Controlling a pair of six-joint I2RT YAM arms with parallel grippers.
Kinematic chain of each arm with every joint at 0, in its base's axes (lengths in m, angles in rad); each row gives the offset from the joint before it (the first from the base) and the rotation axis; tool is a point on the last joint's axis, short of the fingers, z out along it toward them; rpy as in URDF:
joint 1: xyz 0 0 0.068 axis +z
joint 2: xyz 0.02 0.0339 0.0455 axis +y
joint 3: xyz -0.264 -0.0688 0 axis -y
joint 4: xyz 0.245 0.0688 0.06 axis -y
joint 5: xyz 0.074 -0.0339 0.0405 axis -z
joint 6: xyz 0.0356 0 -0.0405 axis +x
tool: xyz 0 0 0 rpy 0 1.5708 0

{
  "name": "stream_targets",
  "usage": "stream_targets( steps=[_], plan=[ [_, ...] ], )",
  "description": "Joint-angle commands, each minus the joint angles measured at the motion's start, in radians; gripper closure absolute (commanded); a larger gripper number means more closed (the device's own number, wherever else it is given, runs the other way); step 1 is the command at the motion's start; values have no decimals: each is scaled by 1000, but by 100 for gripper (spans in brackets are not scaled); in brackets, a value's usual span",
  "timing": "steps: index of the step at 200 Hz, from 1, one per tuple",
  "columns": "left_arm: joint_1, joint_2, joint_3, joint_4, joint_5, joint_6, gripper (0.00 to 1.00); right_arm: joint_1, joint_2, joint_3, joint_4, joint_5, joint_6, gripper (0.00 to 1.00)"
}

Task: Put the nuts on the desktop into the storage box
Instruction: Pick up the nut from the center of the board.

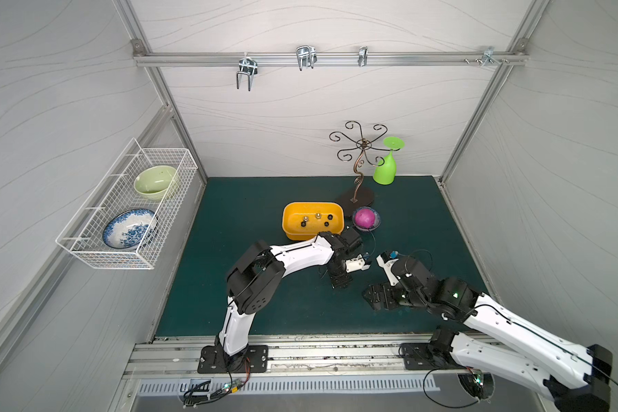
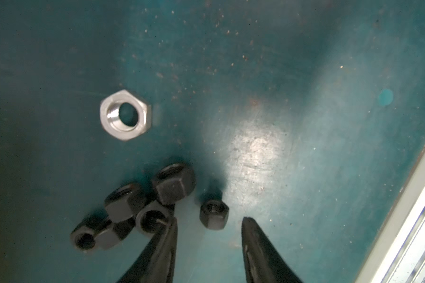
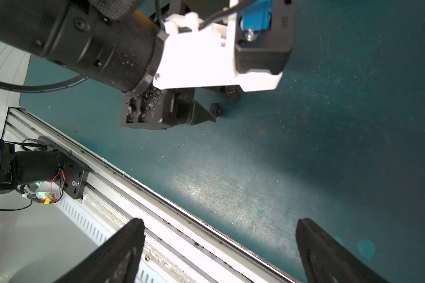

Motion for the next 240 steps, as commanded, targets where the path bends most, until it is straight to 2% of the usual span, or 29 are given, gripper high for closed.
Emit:
stream_targets(
  steps=[1,131,138,154,172,216,240],
  plan=[
    [-18,25,36,-18,-11,2,54,-5,-10,-9,-19,4,9,1],
    [-23,85,51,-31,-46,32,65,-5,-24,-14,-30,14,17,1],
    [-24,84,51,-32,-46,35,66,-5,-28,-16,-30,15,18,1],
    [-23,82,54,-35,-42,41,79,-5,-32,-21,-27,15,22,1],
    [-24,77,59,-45,-38,49,81,-5,-35,-24,-21,17,21,1],
    [-16,24,77,-66,1,66,83,-5,-33,-14,31,-26,-8,1],
    [22,5,133,-111,72,47,83,-5,-22,-3,64,-36,-41,1]
  ],
)
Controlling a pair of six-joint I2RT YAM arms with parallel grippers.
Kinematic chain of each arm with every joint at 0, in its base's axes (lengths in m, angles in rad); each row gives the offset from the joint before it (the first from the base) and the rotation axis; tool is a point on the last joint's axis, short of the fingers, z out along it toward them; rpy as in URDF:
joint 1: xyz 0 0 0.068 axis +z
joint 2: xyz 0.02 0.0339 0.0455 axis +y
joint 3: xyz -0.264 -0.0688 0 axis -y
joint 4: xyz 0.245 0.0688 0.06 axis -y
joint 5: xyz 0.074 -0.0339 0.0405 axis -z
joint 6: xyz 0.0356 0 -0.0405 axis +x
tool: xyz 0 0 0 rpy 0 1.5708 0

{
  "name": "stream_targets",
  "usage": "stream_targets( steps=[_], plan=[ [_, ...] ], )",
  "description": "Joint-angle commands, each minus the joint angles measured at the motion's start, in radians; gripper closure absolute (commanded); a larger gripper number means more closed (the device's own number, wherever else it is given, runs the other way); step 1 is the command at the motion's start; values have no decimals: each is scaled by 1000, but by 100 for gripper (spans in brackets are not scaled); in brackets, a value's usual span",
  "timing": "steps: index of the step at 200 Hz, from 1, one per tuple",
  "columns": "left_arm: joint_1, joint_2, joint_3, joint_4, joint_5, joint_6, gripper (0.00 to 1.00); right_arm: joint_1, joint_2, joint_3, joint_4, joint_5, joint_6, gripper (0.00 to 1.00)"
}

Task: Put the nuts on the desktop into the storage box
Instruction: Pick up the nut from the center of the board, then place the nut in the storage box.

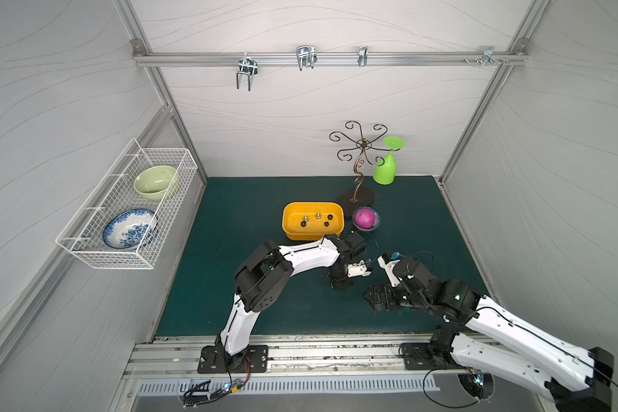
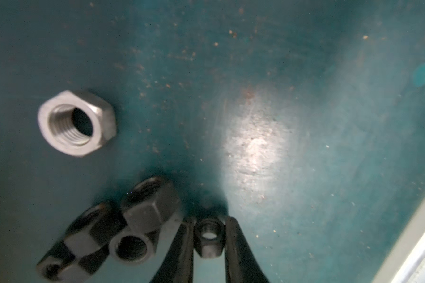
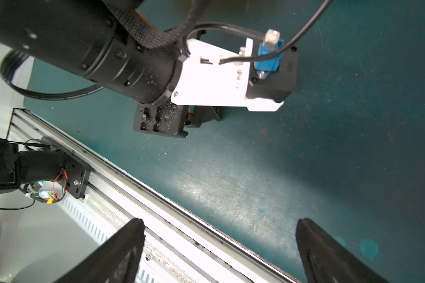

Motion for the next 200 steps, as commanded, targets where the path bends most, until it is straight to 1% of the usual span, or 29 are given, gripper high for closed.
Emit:
stream_targets(
  steps=[1,26,47,64,91,110,135,155,174,200],
  plan=[
    [33,-50,94,-53,86,-3,83,-5,2,16,49,-24,-40,1],
    [91,-70,158,-97,170,-28,83,-5,-18,-11,123,6,-95,1],
    [131,-111,188,-109,214,-41,83,-5,-37,-22,200,26,-149,1],
    [157,-142,208,-116,247,-53,83,-5,-25,-10,249,33,-190,1],
    [205,-184,231,-116,275,-70,82,-5,36,42,292,42,-252,1],
    [249,-212,240,-95,298,-87,82,-6,109,107,307,53,-297,1],
    [336,-229,263,-53,353,-120,83,-18,226,216,302,56,-332,1],
    [400,-227,288,-12,359,-138,84,-23,302,276,322,53,-332,1],
    [457,-219,287,63,349,-170,84,-32,357,315,354,40,-328,1],
    [509,-182,262,193,258,-256,84,-57,448,401,362,17,-330,1]
  ],
)
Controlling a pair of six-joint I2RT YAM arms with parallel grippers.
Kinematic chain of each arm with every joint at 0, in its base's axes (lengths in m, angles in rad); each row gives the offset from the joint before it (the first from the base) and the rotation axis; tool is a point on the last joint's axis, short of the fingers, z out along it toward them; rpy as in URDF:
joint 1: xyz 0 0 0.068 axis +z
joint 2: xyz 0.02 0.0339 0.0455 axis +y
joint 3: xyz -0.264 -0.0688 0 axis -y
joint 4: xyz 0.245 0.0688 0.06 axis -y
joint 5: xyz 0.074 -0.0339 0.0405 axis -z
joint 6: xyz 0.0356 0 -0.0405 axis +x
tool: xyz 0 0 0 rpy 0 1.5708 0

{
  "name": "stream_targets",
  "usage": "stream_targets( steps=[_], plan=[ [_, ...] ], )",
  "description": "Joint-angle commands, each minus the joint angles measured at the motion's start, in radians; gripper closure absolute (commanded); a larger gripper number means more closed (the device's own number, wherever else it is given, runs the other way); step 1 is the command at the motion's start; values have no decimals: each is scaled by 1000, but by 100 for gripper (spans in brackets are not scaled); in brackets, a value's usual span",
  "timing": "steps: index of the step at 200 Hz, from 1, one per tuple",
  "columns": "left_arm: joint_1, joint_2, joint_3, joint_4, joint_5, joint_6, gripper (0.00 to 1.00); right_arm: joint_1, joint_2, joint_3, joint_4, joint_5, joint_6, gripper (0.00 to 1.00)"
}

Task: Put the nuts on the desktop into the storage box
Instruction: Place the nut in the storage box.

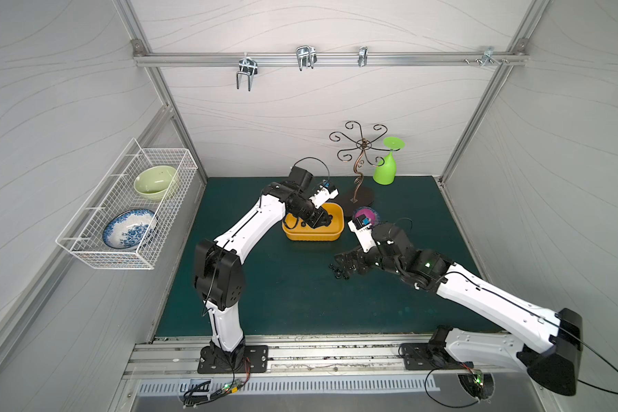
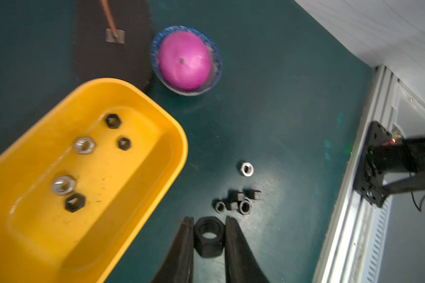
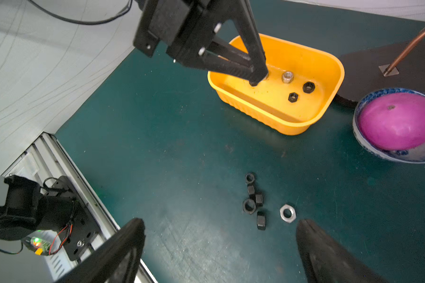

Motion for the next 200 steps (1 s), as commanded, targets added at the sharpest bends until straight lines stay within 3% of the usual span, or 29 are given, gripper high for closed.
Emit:
stream_targets(
  steps=[1,76,138,200],
  plan=[
    [37,22,16,167,-58,-90,84,-24,68,85,35,-21,-18,1],
    [43,188,3,379,-334,-133,84,-67,263,247,43,6,17,1],
    [44,229,-93,525,-412,-201,84,-82,311,241,55,8,54,1],
    [44,279,-158,643,-409,-239,84,-81,313,254,44,5,78,1]
  ],
)
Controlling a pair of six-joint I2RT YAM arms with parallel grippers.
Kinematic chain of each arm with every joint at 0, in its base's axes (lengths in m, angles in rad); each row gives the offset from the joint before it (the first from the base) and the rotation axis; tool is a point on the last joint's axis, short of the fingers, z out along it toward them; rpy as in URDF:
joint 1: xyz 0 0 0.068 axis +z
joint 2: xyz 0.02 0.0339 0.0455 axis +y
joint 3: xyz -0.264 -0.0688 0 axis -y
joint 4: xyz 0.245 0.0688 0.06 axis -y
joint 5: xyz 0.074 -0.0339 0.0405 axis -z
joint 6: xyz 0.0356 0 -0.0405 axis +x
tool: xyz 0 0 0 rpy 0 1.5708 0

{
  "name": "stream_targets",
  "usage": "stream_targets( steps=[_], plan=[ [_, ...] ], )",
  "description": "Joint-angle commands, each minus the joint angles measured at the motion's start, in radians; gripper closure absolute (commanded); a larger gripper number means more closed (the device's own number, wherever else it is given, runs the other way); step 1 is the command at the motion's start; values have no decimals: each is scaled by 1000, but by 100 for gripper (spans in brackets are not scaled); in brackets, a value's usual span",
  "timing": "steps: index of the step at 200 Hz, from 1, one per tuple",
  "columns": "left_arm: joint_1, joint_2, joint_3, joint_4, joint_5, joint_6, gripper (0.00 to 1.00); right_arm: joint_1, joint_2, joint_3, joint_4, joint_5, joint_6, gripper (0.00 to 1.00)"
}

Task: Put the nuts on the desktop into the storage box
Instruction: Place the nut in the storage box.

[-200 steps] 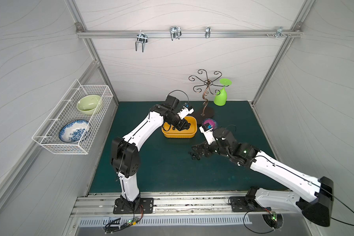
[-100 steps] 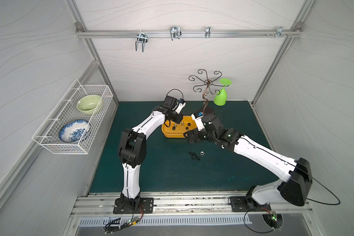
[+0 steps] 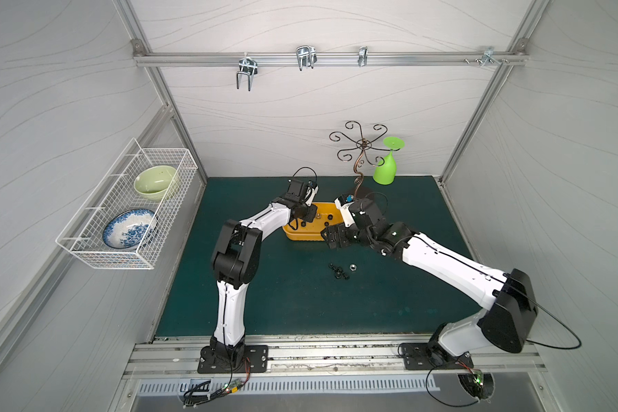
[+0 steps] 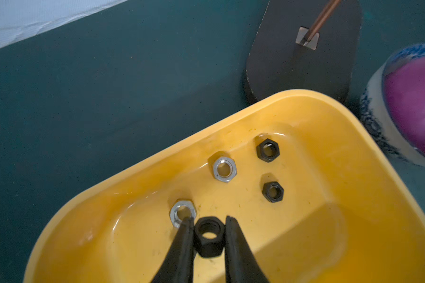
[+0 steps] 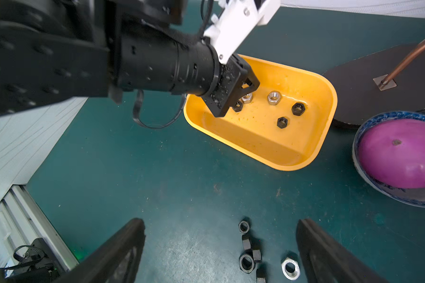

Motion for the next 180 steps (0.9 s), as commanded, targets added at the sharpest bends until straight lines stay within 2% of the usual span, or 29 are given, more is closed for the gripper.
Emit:
stream_targets(
  steps=[1,45,71,122,180],
  plan=[
    [-4,30,4,104,-2,-35,84,-4,5,24,7,0,19,1],
    [11,87,8,163,50,-82,84,-5,3,17,-10,5,20,1],
    [16,119,33,159,69,-103,84,-4,37,41,-28,54,20,1],
    [20,133,60,150,75,-122,84,-18,131,-22,184,118,-38,1],
    [40,150,79,136,107,-159,83,-44,218,25,194,86,-42,1]
  ],
)
